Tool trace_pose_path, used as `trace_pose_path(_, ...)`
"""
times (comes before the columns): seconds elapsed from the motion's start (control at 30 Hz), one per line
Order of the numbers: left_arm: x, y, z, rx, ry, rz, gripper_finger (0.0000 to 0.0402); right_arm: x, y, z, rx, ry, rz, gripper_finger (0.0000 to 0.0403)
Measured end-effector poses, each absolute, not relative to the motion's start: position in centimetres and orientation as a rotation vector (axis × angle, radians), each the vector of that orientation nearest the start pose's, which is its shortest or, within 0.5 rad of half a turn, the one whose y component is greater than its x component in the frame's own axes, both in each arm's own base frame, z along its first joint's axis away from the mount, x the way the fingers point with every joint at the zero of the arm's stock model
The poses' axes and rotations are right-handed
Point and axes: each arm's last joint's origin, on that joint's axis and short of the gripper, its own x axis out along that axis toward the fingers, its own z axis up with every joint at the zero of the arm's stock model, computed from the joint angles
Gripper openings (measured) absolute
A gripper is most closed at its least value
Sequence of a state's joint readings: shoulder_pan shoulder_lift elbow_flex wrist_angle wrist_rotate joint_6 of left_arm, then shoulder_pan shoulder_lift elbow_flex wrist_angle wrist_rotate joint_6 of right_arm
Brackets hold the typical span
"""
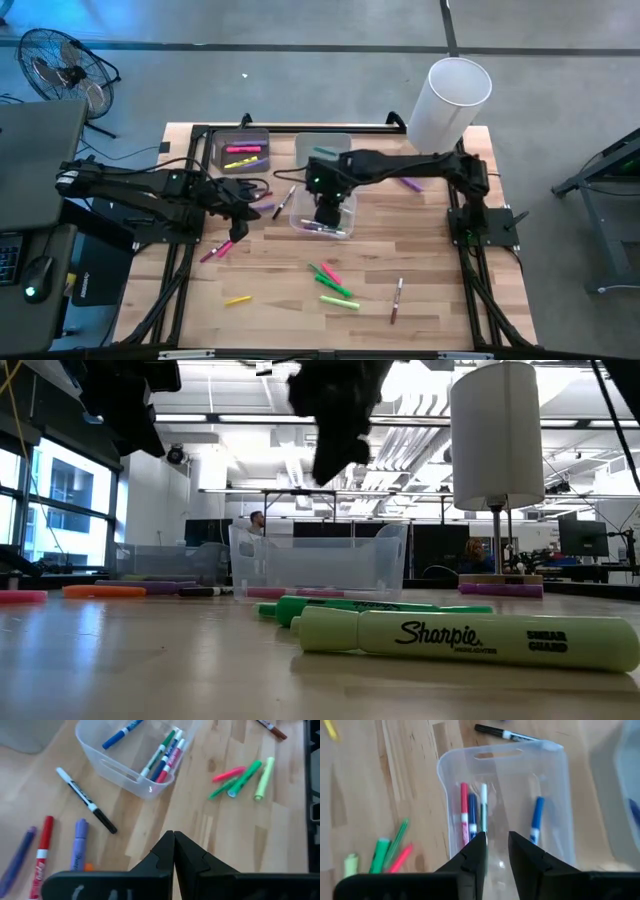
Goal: Pick & Place Markers
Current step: Put the violet highlighter into the black bin
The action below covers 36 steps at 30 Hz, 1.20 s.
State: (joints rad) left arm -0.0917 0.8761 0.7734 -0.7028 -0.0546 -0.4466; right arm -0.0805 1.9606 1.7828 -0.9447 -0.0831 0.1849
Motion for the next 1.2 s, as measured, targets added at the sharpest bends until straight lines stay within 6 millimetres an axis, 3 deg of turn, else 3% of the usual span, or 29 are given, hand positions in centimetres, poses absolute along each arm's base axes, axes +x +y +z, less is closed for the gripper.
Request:
trace_pose_path(0.2,16.7,-0.5,27.1,-0.381,0.799,0.172,0.0072,37.9,-1.3,29.8,0.269,1.094,-0.183,0.004)
trace_pose_path(0.33,17.3,0.6,26.9,-0.397,0.78,0.238,0.0127,35.0,0.4,29.3,0.31,1.036,-0.237,0.0016)
trace_pose_path(0.47,18.2,1.4,26.5,-0.39,0.771,0.289,0.0158,31.5,2.0,27.5,0.425,0.927,-0.286,0.0002)
trace_pose_path(0.63,19.5,2.4,25.0,-0.392,0.856,0.34,0.0163,27.1,4.0,25.0,0.593,0.767,-0.301,0.0005)
trace_pose_path(0.8,20.9,3.8,22.6,-0.441,0.99,0.374,0.016,23.9,5.1,24.0,0.665,0.666,-0.275,0.0002)
trace_pose_path(0.97,22.0,5.1,19.8,-0.467,1.144,0.396,0.0145,22.2,5.5,24.1,0.686,0.626,-0.258,0.0001)
trace_pose_path(1.2,22.5,6.2,17.0,-0.462,1.296,0.42,0.0132,21.5,5.4,24.6,0.654,0.628,-0.243,0.0001)
